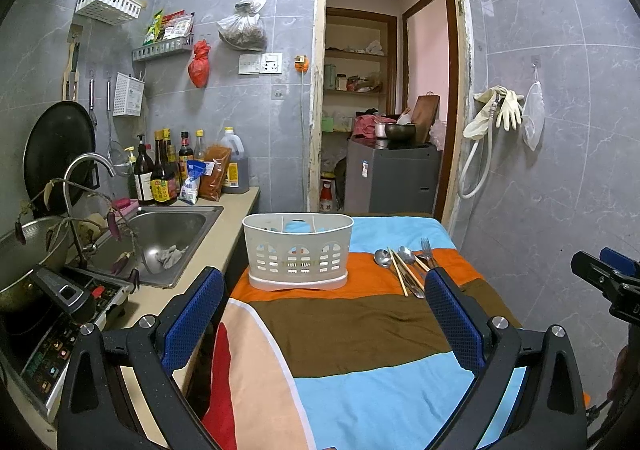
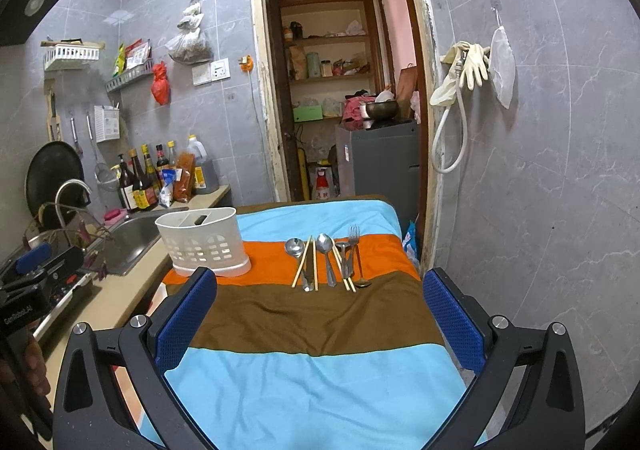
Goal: Organize utensils
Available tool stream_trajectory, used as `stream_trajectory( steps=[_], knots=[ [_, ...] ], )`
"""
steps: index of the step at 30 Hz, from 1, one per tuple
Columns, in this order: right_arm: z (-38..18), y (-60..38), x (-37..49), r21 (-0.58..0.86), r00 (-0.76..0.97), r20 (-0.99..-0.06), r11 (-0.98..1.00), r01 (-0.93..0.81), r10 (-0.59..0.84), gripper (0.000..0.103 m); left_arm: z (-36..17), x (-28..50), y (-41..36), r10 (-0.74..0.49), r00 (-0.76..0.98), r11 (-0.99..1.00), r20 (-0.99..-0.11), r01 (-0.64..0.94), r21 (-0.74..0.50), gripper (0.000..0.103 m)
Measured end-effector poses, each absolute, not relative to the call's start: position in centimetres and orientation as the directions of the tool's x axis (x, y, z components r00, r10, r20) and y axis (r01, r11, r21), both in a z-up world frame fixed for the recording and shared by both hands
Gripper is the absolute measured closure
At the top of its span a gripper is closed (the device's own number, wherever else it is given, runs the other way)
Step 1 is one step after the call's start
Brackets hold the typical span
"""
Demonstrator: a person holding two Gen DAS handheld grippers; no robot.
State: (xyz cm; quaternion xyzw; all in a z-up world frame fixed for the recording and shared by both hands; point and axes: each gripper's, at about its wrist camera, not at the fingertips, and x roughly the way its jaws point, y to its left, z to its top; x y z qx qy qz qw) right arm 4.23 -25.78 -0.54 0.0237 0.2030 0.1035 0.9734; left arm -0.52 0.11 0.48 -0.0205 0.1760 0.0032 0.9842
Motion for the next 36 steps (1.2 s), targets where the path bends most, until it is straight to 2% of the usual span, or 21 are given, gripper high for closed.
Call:
stream_trajectory(
  steps=[36],
  knots=[
    [-0.68,-25.53,4.07,0.097,0.892,-0.398,0.977,-0.192,0.215,0.000,-0.41,-0.14,0.58,0.001,0.937,0.999,-0.350,-0.017,-0.043,0.004]
  ],
)
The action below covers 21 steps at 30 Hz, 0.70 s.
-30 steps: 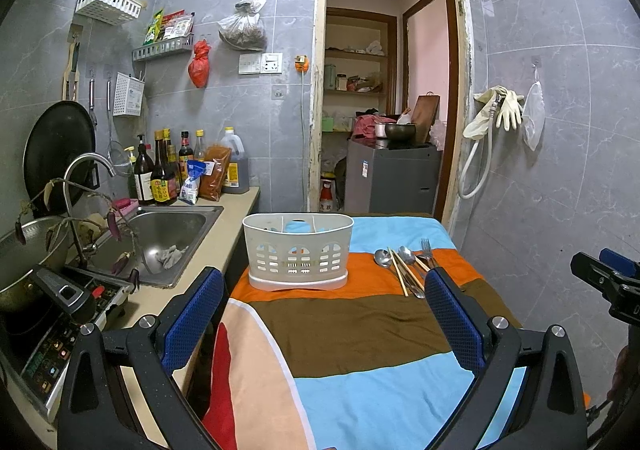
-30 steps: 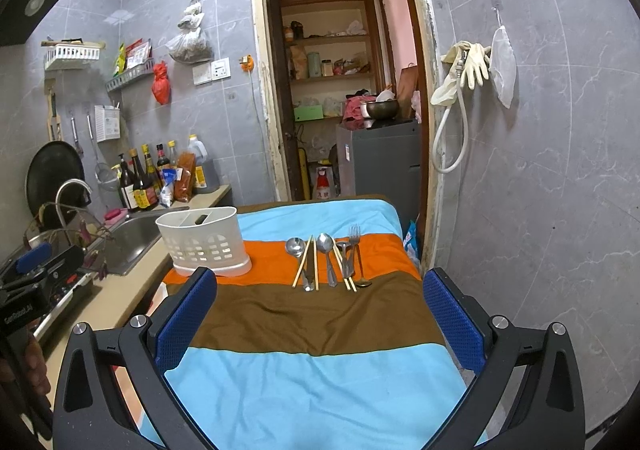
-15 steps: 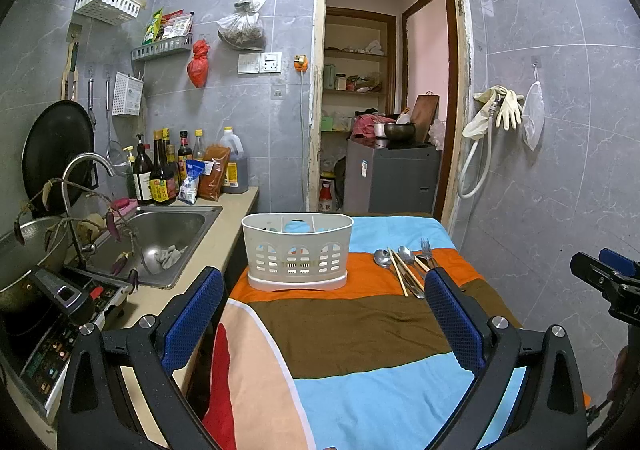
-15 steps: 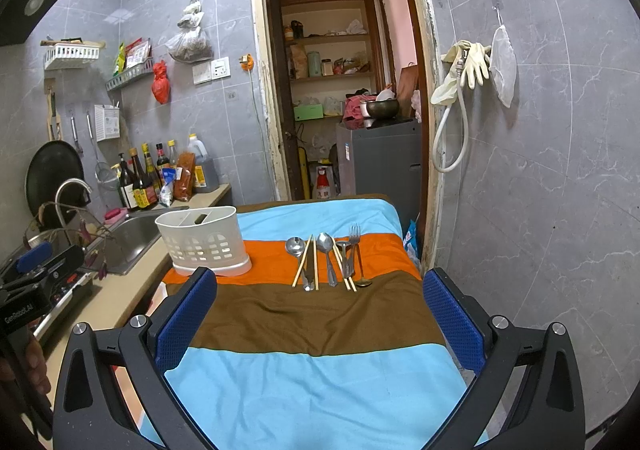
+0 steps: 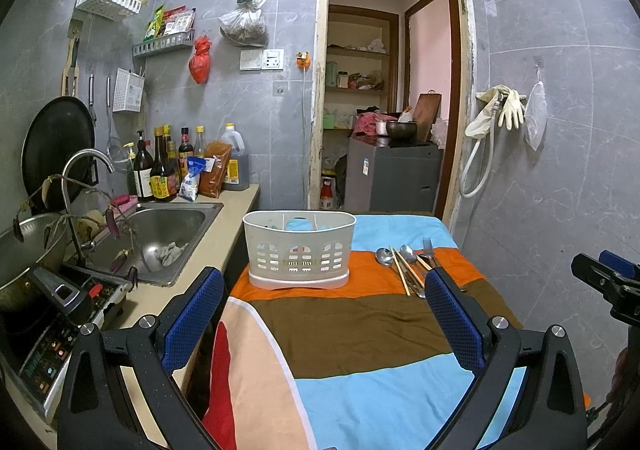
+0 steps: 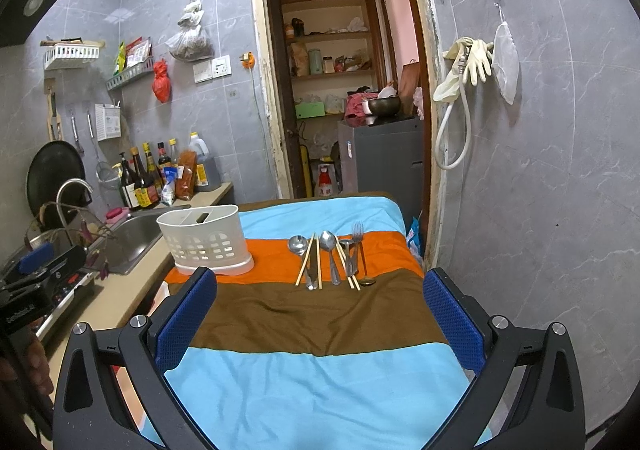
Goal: Organize utensils
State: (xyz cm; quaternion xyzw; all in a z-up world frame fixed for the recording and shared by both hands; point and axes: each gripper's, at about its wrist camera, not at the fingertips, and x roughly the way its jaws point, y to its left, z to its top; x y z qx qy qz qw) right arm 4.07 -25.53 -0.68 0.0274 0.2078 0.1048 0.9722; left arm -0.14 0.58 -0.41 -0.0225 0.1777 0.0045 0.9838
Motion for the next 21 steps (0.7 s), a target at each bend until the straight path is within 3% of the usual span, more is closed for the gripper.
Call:
stream_trajectory(
  steps=[21],
  knots=[
    [-1.8,-24.3,3.6,0.102,0.885,-0.412,0.976,-0.191,0.216,0.000,-2.1,0.7,1.1,-0.004,0.929,0.999,-0.370,-0.015,-0.048,0.004]
  ],
)
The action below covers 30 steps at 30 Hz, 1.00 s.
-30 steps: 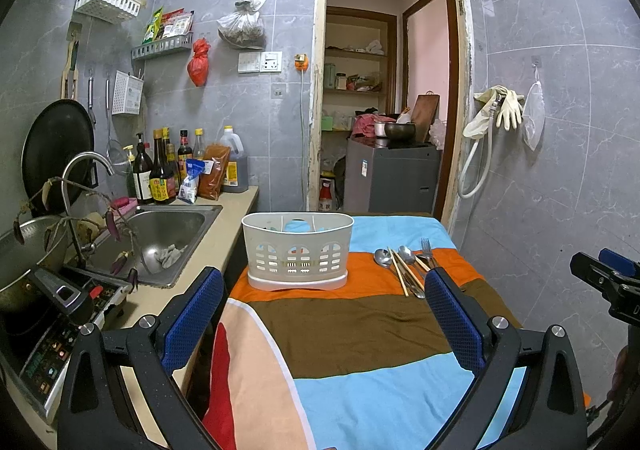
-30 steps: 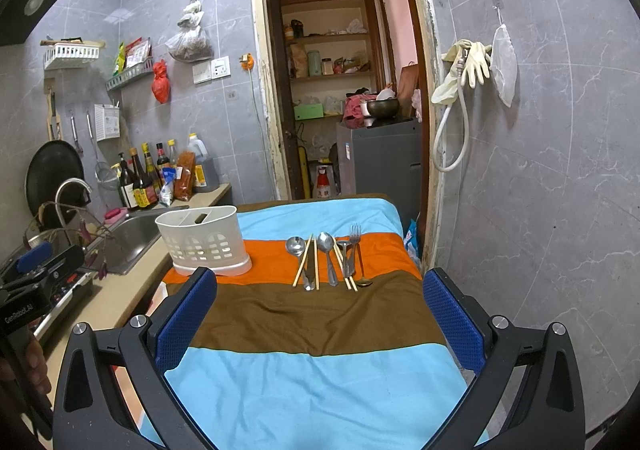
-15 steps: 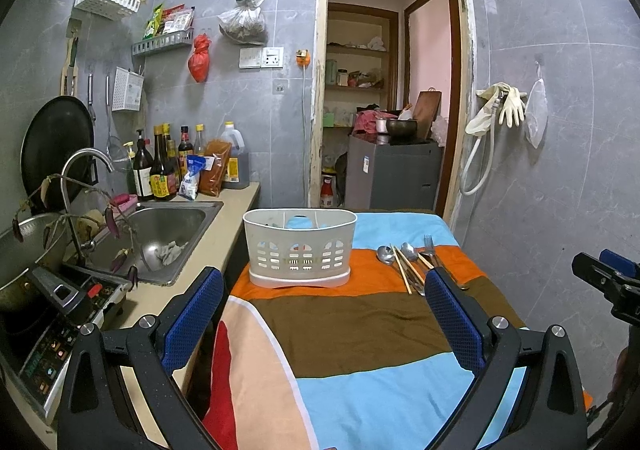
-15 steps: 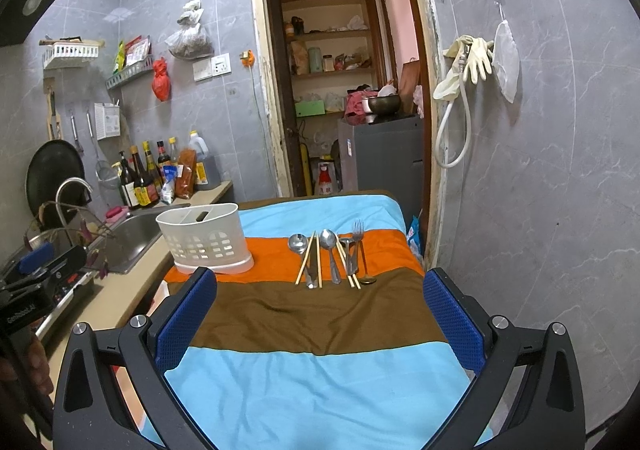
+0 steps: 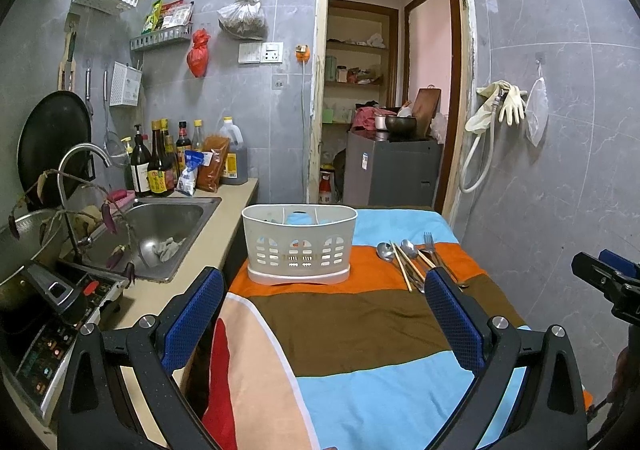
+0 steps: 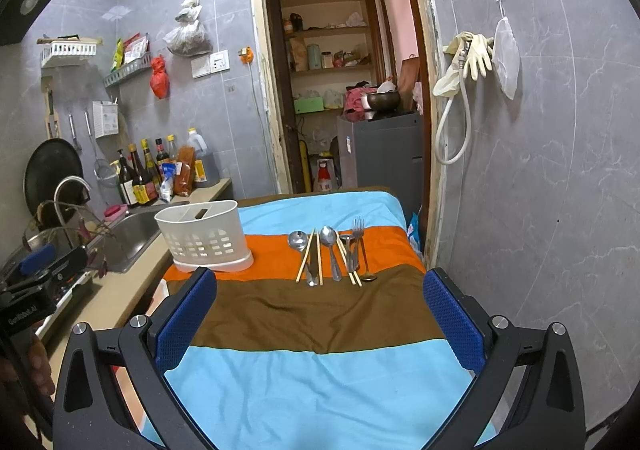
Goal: Organize utensils
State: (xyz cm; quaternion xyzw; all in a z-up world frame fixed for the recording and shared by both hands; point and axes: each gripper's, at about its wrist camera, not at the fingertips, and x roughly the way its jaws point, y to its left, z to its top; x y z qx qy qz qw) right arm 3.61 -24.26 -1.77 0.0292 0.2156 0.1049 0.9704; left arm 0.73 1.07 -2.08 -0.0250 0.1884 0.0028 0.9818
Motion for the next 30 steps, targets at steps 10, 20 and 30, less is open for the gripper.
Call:
stream_trajectory(
  steps=[10,20,30],
  knots=[
    [-1.6,-23.9,4.3,0.076,0.908,-0.375,0.982,-0.171,0.187,0.000,-1.3,2.3,1.2,-0.021,0.940,1.000,-0.340,0.012,-0.029,0.004],
    [0.7,-25.0,7.2,-0.028,0.938,-0.316,0.987,-0.157,0.140,0.000,0.5,6.5,-2.0,-0.056,0.959,0.998,-0.279,0.058,-0.003,0.004],
    [0.0,-28.8,15.0,-0.021,0.917,-0.348,0.976,-0.216,0.195,0.000,-1.2,14.6,-6.9,-0.118,0.915,0.993,-0.385,0.110,-0.043,0.004]
  ],
)
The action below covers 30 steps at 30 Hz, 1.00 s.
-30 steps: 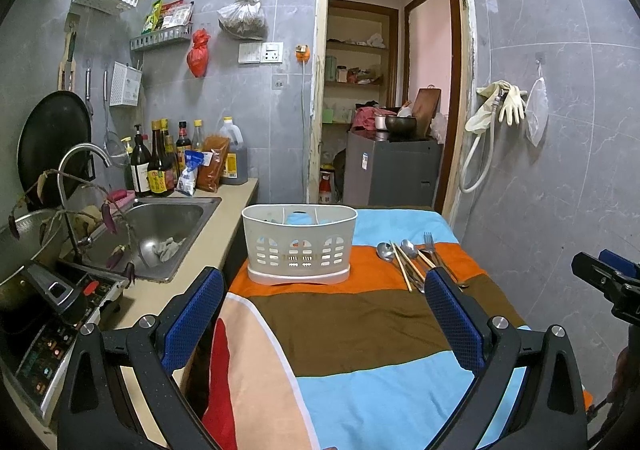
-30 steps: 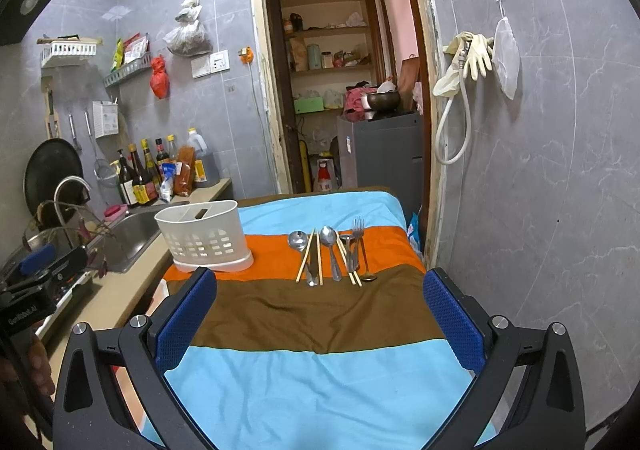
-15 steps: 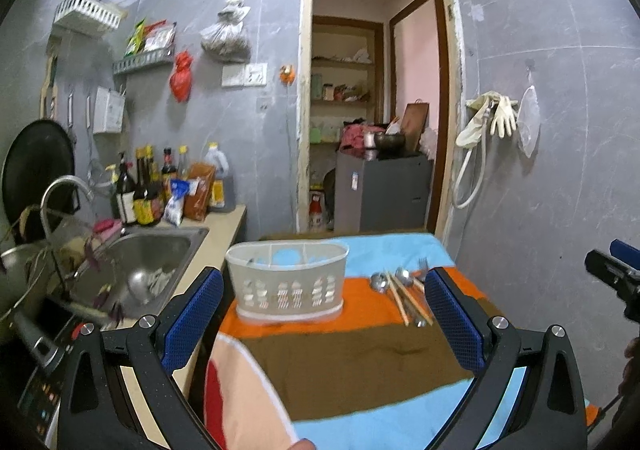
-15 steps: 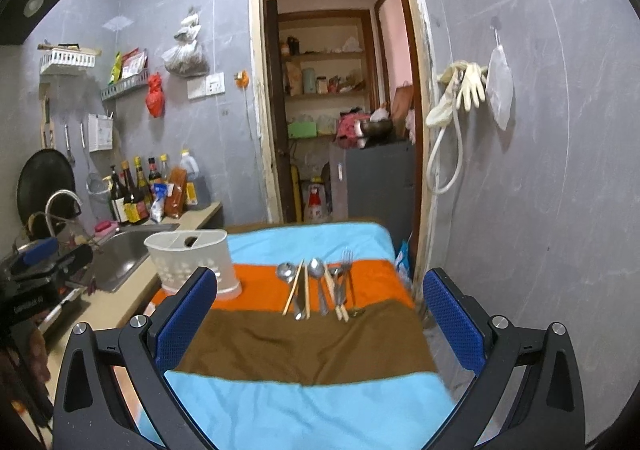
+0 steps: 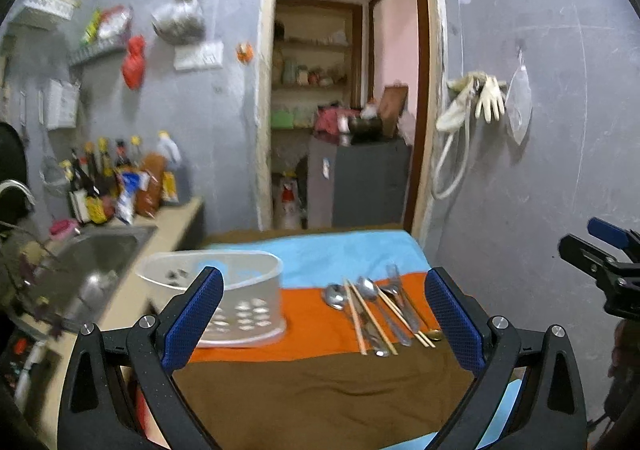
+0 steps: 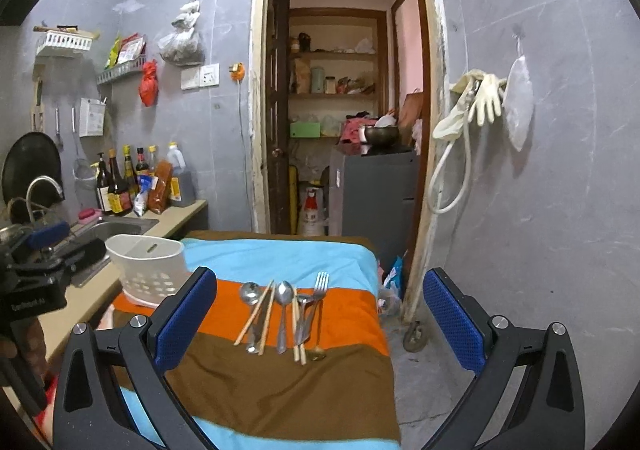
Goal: Organize utensils
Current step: 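Grasp a silver spoon with the left tool while the right tool grasps a silver fork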
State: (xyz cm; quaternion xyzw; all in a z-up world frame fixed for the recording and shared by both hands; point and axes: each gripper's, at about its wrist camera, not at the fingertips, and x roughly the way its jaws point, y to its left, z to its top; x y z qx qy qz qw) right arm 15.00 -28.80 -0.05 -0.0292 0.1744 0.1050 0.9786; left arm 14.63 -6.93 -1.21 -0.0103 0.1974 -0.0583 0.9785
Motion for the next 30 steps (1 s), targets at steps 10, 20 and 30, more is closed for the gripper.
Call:
stream_trajectory(
  steps=[10,20,30],
  knots=[
    [-5.2,-31.6,26.3,-0.010,0.814,-0.469,0.920,-0.393,0.343,0.005,-5.8,24.4,-11.5,-0.122,0.864,0.993,-0.488,0.109,-0.055,0.023],
    [-12.5,-32.0,37.6,0.157,0.628,-0.627,0.865,-0.476,0.460,0.059,-12.1,33.5,-11.3,-0.043,0.784,0.997,-0.619,-0.007,-0.078,0.054],
    [-18.1,-30.6,45.1,0.258,0.481,-0.700,0.815,-0.518,0.527,0.071,-17.4,37.4,-8.3,0.021,0.698,0.990,-0.716,-0.117,-0.084,0.059]
  ],
)
